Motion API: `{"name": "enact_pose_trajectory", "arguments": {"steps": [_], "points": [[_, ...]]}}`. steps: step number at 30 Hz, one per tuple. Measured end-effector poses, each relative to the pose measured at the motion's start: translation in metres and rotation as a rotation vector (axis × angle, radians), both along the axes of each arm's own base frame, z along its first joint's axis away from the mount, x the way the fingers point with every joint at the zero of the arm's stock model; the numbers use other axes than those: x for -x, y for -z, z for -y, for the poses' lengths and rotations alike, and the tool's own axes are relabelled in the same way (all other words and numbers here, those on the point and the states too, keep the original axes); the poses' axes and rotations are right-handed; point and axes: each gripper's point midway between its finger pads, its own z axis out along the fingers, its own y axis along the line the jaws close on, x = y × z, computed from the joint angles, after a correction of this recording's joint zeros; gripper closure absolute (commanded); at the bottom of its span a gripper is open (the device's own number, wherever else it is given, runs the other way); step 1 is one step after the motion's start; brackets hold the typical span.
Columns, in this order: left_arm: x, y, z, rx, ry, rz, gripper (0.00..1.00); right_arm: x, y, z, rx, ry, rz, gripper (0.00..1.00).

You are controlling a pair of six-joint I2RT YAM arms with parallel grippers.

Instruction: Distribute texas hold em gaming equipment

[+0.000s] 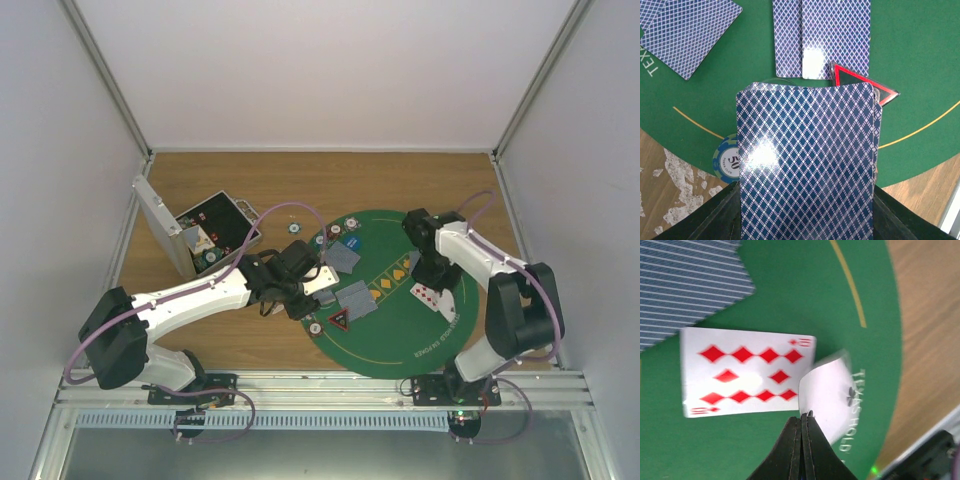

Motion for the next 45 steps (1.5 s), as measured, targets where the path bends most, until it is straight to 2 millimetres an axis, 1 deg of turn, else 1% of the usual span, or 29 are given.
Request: {"name": "enact_pose_trajectory", "arguments": {"steps": [4,8,17,25,28,35,37,39,41,45], "points": [[0.000,0.000,0.000,-0.001,-0.001,0.001,0.42,-0.018,0.009,-0.017,-0.065,0.002,0.040,1.00],[0.000,0.000,0.000,-0.001,-0.001,0.002,0.42,-0.027,0.019,-0.026,-0.097,0.018,0.051,1.00],[-0.001,0.000,-0.001,-0.003,-0.002,0.003,0.42,-0.038,0.035,-0.040,-0.154,0.044,0.066,1.00],[-0.001,0.000,-0.001,-0.003,-0.002,0.004,0.42,-0.043,0.037,-0.050,-0.198,0.051,0.089,0.99],[-0.001,0.000,-0.001,-0.003,-0.002,0.003,0.42,-0.043,0.039,-0.052,-0.211,0.058,0.090,0.92],[-0.001,0.000,-0.001,-0.004,-0.003,0.004,0.42,-0.041,0.039,-0.054,-0.224,0.058,0.085,0.83],[-0.001,0.000,-0.001,-0.004,-0.003,0.004,0.42,-0.040,0.037,-0.056,-0.235,0.057,0.086,0.75],[-0.001,0.000,-0.001,-0.004,-0.003,0.005,0.42,-0.040,0.031,-0.057,-0.246,0.052,0.101,0.69],[-0.001,0.000,-0.001,-0.005,-0.004,0.005,0.42,-0.040,0.021,-0.058,-0.263,0.036,0.123,0.64],[-0.001,0.000,-0.001,-0.005,-0.004,0.005,0.42,-0.041,-0.004,-0.064,-0.323,-0.017,0.194,0.44]]}}
